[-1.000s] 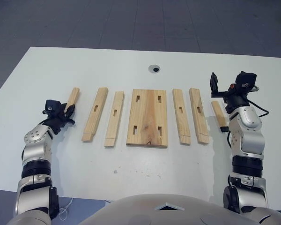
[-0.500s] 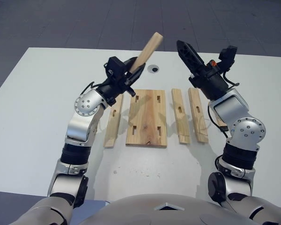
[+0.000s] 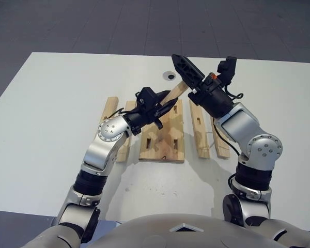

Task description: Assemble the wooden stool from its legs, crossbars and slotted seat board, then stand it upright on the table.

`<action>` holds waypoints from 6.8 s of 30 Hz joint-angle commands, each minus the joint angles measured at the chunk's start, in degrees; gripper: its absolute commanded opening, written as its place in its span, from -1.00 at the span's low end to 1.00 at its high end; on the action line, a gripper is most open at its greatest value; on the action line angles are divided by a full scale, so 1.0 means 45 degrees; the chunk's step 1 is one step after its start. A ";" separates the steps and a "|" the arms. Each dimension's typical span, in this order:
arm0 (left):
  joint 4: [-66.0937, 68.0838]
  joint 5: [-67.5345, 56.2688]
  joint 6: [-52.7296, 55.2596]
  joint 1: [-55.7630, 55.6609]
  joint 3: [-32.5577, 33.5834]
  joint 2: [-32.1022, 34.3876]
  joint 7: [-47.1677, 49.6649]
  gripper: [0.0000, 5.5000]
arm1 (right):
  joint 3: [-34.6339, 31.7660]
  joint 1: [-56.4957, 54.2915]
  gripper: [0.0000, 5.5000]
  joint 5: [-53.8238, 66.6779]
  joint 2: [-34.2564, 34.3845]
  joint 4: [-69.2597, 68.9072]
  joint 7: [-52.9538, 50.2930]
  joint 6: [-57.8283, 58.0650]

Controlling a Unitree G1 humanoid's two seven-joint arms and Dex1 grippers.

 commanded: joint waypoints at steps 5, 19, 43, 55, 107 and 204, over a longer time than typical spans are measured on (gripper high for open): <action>-0.0111 0.0505 -0.0202 0.0122 0.0378 0.0113 0.0434 -0.53 | -0.0461 0.0523 0.09 0.1166 -0.1008 -0.0656 0.0346 0.0010; -0.0370 0.0916 -0.0578 0.0217 0.1210 0.0056 0.1202 -0.53 | 0.0130 0.0143 0.84 0.0074 -0.1902 0.0290 0.0601 -0.0305; -0.0311 0.1540 -0.0792 0.0517 -0.0160 -0.0314 0.0896 -0.53 | 0.0155 -0.0404 -0.29 0.0210 -0.0472 0.1578 0.1638 -0.0116; -0.0126 0.1977 -0.1219 0.0603 -0.0573 -0.0291 0.1023 -0.53 | -0.0233 -0.0286 -0.80 0.3377 -0.0870 0.0870 0.1323 0.0313; -0.0612 0.1456 0.0899 0.1430 0.3322 -0.1986 0.5909 0.96 | 0.0235 0.3240 -0.85 -0.9158 -0.1486 0.0652 0.1726 -0.2613; 0.0383 0.2737 -0.0123 0.1880 0.2411 -0.2258 0.5897 0.96 | -0.1692 0.0130 0.96 -1.3112 -0.2403 0.3232 0.2187 -0.1940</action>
